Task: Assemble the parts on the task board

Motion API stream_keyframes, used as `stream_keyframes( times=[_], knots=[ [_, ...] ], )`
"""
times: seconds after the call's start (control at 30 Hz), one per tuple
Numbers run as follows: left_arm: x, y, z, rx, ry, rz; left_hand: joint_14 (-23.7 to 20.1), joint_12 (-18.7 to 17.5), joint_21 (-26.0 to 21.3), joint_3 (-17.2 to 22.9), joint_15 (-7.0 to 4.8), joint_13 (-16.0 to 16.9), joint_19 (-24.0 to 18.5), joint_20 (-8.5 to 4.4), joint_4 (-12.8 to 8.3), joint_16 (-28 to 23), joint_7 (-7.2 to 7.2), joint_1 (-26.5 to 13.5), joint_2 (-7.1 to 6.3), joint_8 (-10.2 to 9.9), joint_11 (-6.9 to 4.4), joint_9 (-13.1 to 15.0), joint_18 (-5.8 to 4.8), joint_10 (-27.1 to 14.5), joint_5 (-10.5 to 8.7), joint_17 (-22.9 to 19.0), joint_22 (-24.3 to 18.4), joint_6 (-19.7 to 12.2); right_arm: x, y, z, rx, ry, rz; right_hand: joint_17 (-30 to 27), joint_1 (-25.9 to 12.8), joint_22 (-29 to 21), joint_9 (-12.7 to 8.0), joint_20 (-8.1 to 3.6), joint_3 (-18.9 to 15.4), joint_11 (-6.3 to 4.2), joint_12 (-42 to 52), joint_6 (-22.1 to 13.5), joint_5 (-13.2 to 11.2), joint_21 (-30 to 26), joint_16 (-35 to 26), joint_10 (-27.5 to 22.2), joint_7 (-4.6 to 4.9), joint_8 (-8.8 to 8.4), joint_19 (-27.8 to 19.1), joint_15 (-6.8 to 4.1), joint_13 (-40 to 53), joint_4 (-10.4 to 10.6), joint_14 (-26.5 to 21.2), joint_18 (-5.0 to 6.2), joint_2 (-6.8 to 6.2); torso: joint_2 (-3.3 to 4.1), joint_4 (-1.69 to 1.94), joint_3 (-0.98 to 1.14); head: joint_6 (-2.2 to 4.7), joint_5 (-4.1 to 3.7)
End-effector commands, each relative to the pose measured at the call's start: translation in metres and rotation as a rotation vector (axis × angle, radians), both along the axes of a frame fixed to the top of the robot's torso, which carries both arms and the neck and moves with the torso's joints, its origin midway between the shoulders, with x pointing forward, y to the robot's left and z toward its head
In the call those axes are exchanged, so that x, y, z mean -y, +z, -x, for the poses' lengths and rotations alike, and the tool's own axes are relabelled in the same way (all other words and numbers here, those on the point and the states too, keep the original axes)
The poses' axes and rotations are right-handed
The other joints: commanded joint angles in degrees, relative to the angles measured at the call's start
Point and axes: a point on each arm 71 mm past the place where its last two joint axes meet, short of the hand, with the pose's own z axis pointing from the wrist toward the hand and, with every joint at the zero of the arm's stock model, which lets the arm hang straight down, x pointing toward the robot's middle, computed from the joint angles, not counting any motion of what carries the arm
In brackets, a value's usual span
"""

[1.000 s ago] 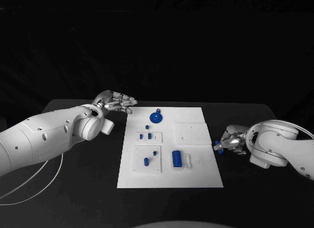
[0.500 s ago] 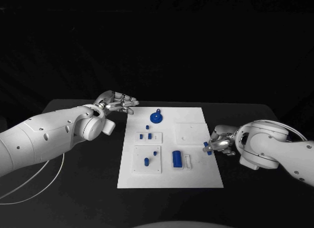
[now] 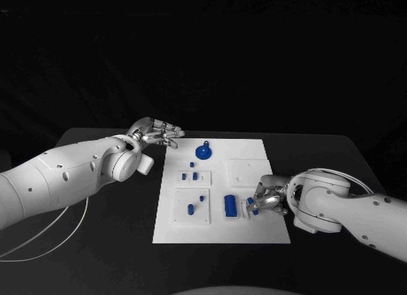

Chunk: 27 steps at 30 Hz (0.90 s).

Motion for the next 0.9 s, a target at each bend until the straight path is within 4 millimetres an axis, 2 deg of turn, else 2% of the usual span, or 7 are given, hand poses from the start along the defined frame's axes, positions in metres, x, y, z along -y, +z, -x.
stream_keyframes(
  times=[0.03, 0.33, 0.57, 0.63, 0.7, 0.83, 0.9],
  knots=[
    [0.005, 0.001, 0.0, 0.011, -0.014, 0.004, -0.4, 0.2, 0.0, 0.2, -0.06, 0.1, 0.0, 0.54, -0.2, 0.1, -0.08, 0.0, -0.34, 0.0, 0.0, 0.0, -0.91, -0.3, -0.4, -0.1, -0.1, -0.4, -0.003, -0.003, 0.0, 0.005, 0.008, 0.011, -0.1, 1.2, 0.9, 0.1, -0.18, 5.5, -0.07, -0.4, -0.1, 0.3, -0.3, -0.2, 0.3, 0.14, 0.18, 3.2, -0.1, -0.1, -6.0, -0.1, -0.95, 0.93, -0.04, 0.04, 0.03, -0.02, 0.07],
    [0.007, 0.001, 0.0, 0.012, -0.017, 0.005, -0.5, 0.2, 0.0, 0.2, -0.06, 0.1, 0.0, 0.55, -0.2, 0.2, -0.1, 0.0, -0.28, 0.0, -0.01, 0.0, -0.91, -0.2, -0.57, -0.1, -0.1, -0.4, -0.012, -0.006, 0.002, -0.003, 0.026, 0.004, -0.2, 1.2, 0.8, 0.1, -0.16, 5.0, -0.08, -0.5, -0.1, 0.6, -0.3, -0.4, 0.2, 0.09, 0.16, 3.2, -0.1, -0.2, -6.2, -0.1, -0.96, 0.86, -0.02, -0.08, 0.07, 0.32, 0.02],
    [0.004, 0.0, -0.001, 0.005, -0.012, 0.001, -0.5, 0.2, 0.0, 0.2, -0.03, 0.1, -0.1, 0.56, -0.3, 0.1, -0.1, 0.0, -0.35, 0.0, 0.03, 0.0, -0.93, -0.3, -0.98, -0.1, -0.2, -0.4, -0.015, -0.008, 0.002, -0.015, 0.035, 0.002, -0.3, 1.8, 0.7, -0.8, -0.12, 3.5, -0.05, -0.9, -0.1, -1.8, -0.5, -0.5, 0.2, -0.04, 0.13, 3.2, -0.05, -0.4, -6.1, -0.1, -0.99, 1.12, -0.04, -0.04, 0.04, 0.59, 0.22],
    [0.004, 0.0, -0.001, 0.003, -0.013, 0.001, -0.6, 0.2, 0.0, 0.2, -0.01, 0.1, -0.1, 0.59, -0.3, 0.2, -0.08, -0.1, -0.38, 0.0, 0.05, 0.0, -0.93, -0.4, -1.02, -0.1, -0.2, -0.4, -0.016, -0.008, 0.002, -0.017, 0.036, 0.002, -0.3, 1.9, 0.7, -1.1, -0.12, 3.2, -0.07, -0.9, -0.2, -3.9, -0.6, -0.5, 0.2, -0.12, 0.11, 3.2, -0.06, -0.5, -5.9, 0.0, -1.0, 1.31, -0.04, -0.07, 0.01, 0.55, 0.25],
    [0.004, 0.0, -0.001, 0.002, -0.013, 0.001, -0.6, 0.2, 0.0, 0.2, -0.01, 0.1, -0.1, 0.59, -0.3, 0.2, -0.08, -0.1, -0.38, 0.0, 0.05, 0.0, -0.93, -0.4, -1.02, -0.1, -0.2, -0.4, -0.016, -0.009, 0.002, -0.019, 0.034, 0.002, -0.3, 2.2, 0.6, -1.8, -0.13, 2.4, -0.13, -0.8, -0.1, -9.8, -0.6, -0.5, 0.3, -0.41, 0.07, 3.2, -0.08, -0.4, -5.5, 0.0, -1.02, 1.66, -0.03, -0.07, 0.0, 0.45, 0.22],
    [0.003, 0.0, -0.001, -0.001, -0.011, 0.0, -0.6, 0.2, 0.0, 0.2, -0.01, 0.1, -0.1, 0.59, -0.3, 0.2, -0.08, -0.1, -0.38, 0.0, 0.05, 0.0, -0.93, -0.4, -1.02, -0.1, -0.2, -0.4, -0.014, -0.01, 0.001, -0.023, 0.03, 0.006, -0.3, 2.6, 0.5, -3.1, -0.17, 1.1, -0.2, -0.6, 0.2, -16.4, -0.6, -0.5, 0.2, -0.75, 0.06, 3.2, -0.11, -0.3, -4.4, 0.0, -1.05, 1.94, -0.05, -0.07, 0.01, 0.36, 0.3],
    [0.002, 0.0, -0.001, -0.001, -0.01, 0.0, -0.6, 0.2, 0.0, 0.2, -0.01, 0.1, -0.1, 0.59, -0.3, 0.2, -0.08, -0.1, -0.38, 0.0, 0.05, 0.0, -0.93, -0.4, -1.02, -0.1, -0.2, -0.4, -0.013, -0.011, 0.001, -0.024, 0.029, 0.008, -0.3, 3.0, 0.5, -4.0, -0.23, -0.4, -0.25, -0.6, 0.5, -17.9, -0.7, -0.6, 0.2, -0.88, 0.06, 3.2, -0.15, -0.3, -3.5, 0.0, -1.06, 1.87, -0.05, -0.05, 0.02, 0.34, 0.3]
  ],
)
